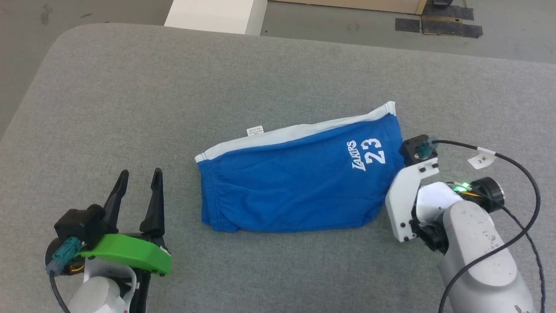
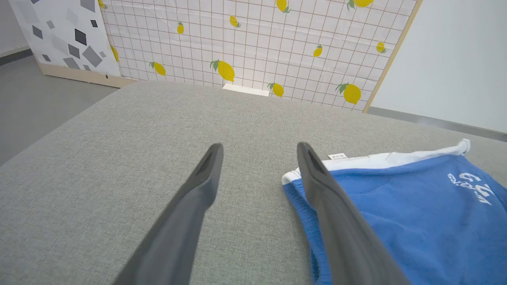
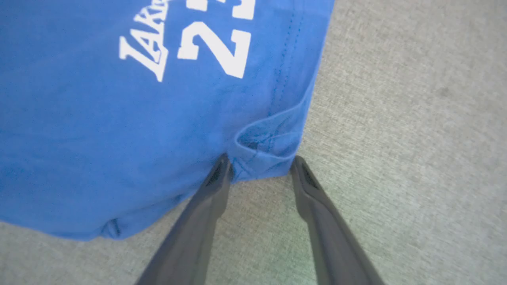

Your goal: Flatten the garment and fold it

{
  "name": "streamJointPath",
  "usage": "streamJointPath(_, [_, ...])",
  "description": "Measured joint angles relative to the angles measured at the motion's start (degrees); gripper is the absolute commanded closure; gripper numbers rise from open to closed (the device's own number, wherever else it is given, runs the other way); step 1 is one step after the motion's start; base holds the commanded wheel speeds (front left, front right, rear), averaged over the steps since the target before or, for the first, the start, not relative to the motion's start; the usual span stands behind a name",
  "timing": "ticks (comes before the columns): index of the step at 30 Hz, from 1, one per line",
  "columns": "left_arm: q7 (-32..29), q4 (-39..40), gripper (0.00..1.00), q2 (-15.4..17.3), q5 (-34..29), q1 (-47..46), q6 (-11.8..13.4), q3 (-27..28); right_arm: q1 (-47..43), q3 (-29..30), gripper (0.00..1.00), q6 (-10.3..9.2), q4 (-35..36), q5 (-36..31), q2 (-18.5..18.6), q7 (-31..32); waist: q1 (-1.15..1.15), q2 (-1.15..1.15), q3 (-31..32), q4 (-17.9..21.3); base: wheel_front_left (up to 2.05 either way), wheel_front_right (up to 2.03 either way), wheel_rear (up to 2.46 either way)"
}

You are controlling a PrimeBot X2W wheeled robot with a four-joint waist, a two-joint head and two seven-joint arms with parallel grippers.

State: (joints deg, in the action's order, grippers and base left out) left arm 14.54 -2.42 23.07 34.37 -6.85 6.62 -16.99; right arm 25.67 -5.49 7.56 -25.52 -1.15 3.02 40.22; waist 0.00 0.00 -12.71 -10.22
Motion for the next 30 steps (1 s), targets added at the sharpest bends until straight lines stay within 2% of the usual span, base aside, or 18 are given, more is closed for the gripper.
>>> streamJointPath(2, [-0.58, 0.54, 0.00, 0.02, 0.23, 0.08, 0.04, 0.00, 0.13, -0.22, 1.00, 0.01, -0.08, 0.52, -0.29, -0.88, 0.00, 0.00, 0.04, 0.20, 0.00, 0.00, 0.00])
streamJointPath(6, [-6.87, 2.76, 0.00, -0.44, 3.53, 1.01, 1.60, -0.54, 0.13, -0.32, 1.00, 0.01, -0.13, 1.26, -0.41, -2.30, 0.00, 0.00, 0.32, 0.91, 0.00, 0.00, 0.00])
streamJointPath(8, [-11.88, 4.22, 0.00, -0.87, 4.90, 1.21, 2.88, -1.40, 0.13, -0.29, 1.00, 0.01, -0.05, 1.51, -0.38, -2.75, 0.00, 0.00, 0.49, 1.24, 0.00, 0.00, 0.00])
streamJointPath(12, [-26.03, 6.76, 0.00, -1.15, 8.02, 1.23, 6.83, -4.86, 0.13, -0.34, 1.00, 0.01, 0.21, 1.90, -0.30, -3.32, 0.00, 0.00, 0.57, 1.82, 0.00, 0.00, 0.00])
streamJointPath(15, [-33.30, 7.59, 0.00, -0.59, 8.08, 0.91, 9.56, -6.90, 0.16, -0.75, 1.00, 0.01, 0.52, 2.29, -0.29, -3.42, 0.00, 0.00, 0.30, 2.18, 0.00, 0.00, 0.00])
streamJointPath(19, [-37.22, 6.33, 0.00, -0.21, 7.98, -0.70, 10.93, -8.11, 0.39, -1.59, 1.00, 0.01, 0.71, 2.80, -0.26, -3.45, 0.00, 0.00, -0.23, 2.82, 0.00, 0.00, 0.00])
streamJointPath(26, [-37.66, -0.92, 0.00, -1.02, 8.15, -3.98, 10.18, -8.84, 0.86, -2.67, 1.00, 0.01, 1.18, 3.45, -0.31, -3.79, 0.00, 0.00, -1.36, 4.01, 0.00, 0.00, 0.00])
streamJointPath(27, [-37.05, -1.80, 0.63, -1.01, 7.89, -4.35, 9.74, -9.06, 0.89, -2.78, 1.00, 0.01, 1.22, 3.70, -0.31, -3.90, 0.00, 0.00, -1.46, 4.23, 0.00, 0.00, 0.00])
streamJointPath(28, [-37.11, -2.64, 1.00, -1.09, 8.15, -4.58, 9.17, -9.04, 0.95, -2.93, 1.00, 0.01, 1.24, 3.86, -0.33, -3.93, 0.00, 0.00, -1.55, 4.47, 0.00, 0.00, 0.00])
streamJointPath(30, [-36.46, -3.23, 1.00, -1.22, 8.75, -4.72, 7.98, -8.94, 0.96, -3.04, 1.00, 0.02, 1.44, 4.05, -0.37, -3.93, 0.00, 0.00, -1.66, 4.86, 0.00, 0.00, 0.00])
